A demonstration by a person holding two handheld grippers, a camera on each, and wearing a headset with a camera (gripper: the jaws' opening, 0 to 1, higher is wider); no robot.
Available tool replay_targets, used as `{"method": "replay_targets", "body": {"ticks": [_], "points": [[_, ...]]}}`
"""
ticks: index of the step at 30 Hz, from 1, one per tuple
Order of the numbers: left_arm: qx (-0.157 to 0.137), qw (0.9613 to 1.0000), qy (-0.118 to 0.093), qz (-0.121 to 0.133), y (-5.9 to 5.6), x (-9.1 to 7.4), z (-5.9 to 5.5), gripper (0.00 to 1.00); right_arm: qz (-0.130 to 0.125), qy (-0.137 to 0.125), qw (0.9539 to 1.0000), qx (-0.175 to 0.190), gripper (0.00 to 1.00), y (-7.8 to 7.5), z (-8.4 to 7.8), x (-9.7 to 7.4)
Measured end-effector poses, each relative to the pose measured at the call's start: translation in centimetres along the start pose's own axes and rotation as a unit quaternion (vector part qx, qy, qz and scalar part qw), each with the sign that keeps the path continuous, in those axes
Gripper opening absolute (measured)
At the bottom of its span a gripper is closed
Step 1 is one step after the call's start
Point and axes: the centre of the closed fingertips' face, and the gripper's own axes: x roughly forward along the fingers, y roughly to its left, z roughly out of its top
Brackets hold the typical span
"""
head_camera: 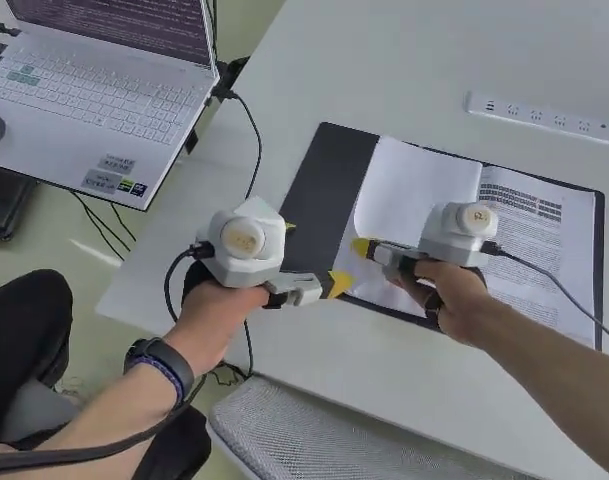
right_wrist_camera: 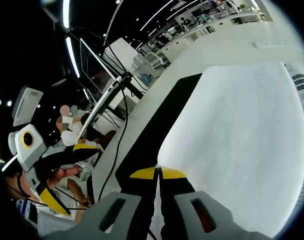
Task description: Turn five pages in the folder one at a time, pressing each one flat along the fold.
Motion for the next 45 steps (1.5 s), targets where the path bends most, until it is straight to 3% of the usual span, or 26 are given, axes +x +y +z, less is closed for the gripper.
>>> {"method": "replay_targets", "body": {"ticks": [4,14,22,31,34,40,45], "points": [[-0.001,1.0000,0.003,0.002,0.0,-0.1,-0.1,0.69,-0.004,0.005,1.0000,0.000,0.03,-0.2,-0.3,0.2],[-0.004,0.9999,0.008,0.007,1.2,1.0,-0.9,0.68,0.013,0.009,0.9999,-0.002,0.14,-0.3,0.1,0.6],[0.001,1.0000,0.007,0.006,0.5,1.4,-0.5,0.66,0.028,0.009,0.9995,-0.006,0.25,-0.1,0.1,0.2],[0.005,0.9999,0.011,0.004,-0.6,2.6,-0.4,0.62,0.039,-0.006,0.9990,-0.022,0.36,-0.4,1.1,-2.9],[0.009,0.9996,0.025,0.004,-1.0,3.3,-0.9,0.57,0.040,-0.019,0.9986,-0.029,0.36,-1.4,2.2,-4.4],[0.022,0.9994,0.025,-0.007,-1.9,4.9,-0.3,0.47,0.022,-0.038,0.9982,-0.041,0.32,-4.2,4.4,-7.0],[0.031,0.9988,0.034,-0.014,-2.4,6.1,-0.5,0.40,0.010,-0.051,0.9976,-0.045,0.31,-5.0,5.8,-8.6]]}}
